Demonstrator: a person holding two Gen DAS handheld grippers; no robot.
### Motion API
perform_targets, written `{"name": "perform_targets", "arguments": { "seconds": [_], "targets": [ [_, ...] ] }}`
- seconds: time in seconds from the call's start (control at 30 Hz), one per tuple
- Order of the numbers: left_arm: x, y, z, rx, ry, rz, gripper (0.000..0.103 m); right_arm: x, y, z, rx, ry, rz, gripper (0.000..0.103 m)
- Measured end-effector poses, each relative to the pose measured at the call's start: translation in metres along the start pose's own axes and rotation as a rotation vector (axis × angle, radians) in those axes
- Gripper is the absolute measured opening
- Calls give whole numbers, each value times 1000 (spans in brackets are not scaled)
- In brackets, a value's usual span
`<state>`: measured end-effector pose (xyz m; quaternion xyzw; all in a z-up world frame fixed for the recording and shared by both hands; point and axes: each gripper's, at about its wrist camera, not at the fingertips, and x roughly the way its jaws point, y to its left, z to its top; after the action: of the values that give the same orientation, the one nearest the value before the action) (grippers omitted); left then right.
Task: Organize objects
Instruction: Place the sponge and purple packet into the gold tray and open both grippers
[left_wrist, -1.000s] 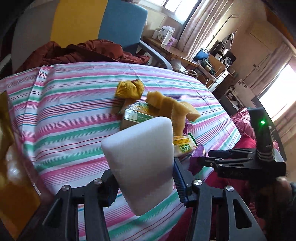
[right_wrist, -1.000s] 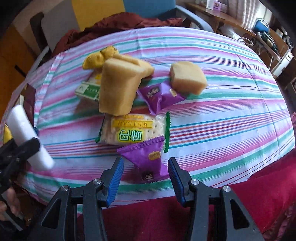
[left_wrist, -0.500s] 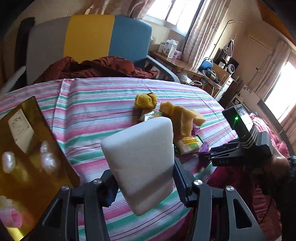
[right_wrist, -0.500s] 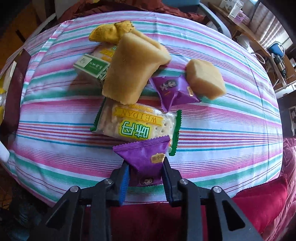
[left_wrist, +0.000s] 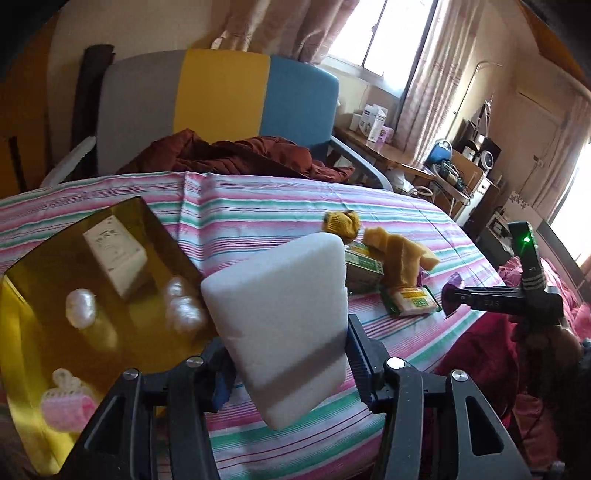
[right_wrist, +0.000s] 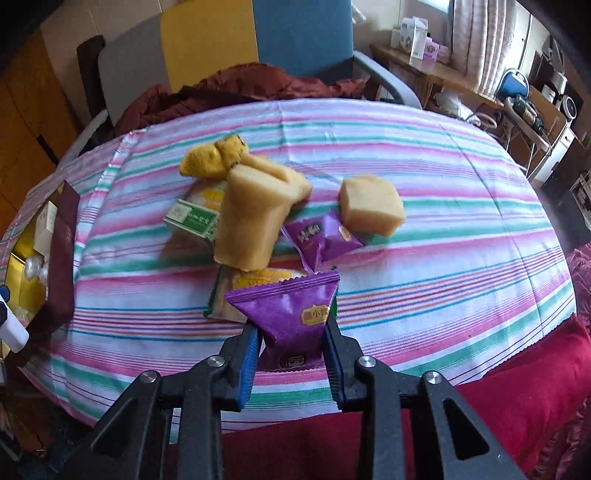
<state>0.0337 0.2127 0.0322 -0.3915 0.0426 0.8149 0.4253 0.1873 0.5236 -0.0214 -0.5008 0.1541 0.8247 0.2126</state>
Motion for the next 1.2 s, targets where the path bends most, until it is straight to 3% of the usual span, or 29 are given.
{"name": "perform_targets", "arguments": {
  "seconds": [0.07, 0.2, 0.43, 0.6, 0.87, 1.0, 1.2],
  "targets": [
    [-8, 13, -2, -33, -11, 15, 53, -14, 4, 6, -15, -41, 17, 31],
    [-27, 41, -4, -104, -42, 52, 53, -24, 51, 21, -75, -108, 80, 31],
    [-69, 94, -19, -213, -96, 153, 53, -41, 141, 27, -217, -141, 258, 31],
    [-92, 131, -42, -291, -100, 243, 53, -44, 221, 20, -354, -124, 388, 31],
    [-111, 168, -61, -379, -118, 306, 53, -22, 321, 5, -521, -52, 488, 31],
    [-112, 175, -55, -366, -126, 315, 53, -6, 347, -4, -564, -7, 497, 31],
    [-109, 196, -16, -333, -176, 351, 57, 15, 380, -22, -647, 76, 502, 32]
  ]
}}
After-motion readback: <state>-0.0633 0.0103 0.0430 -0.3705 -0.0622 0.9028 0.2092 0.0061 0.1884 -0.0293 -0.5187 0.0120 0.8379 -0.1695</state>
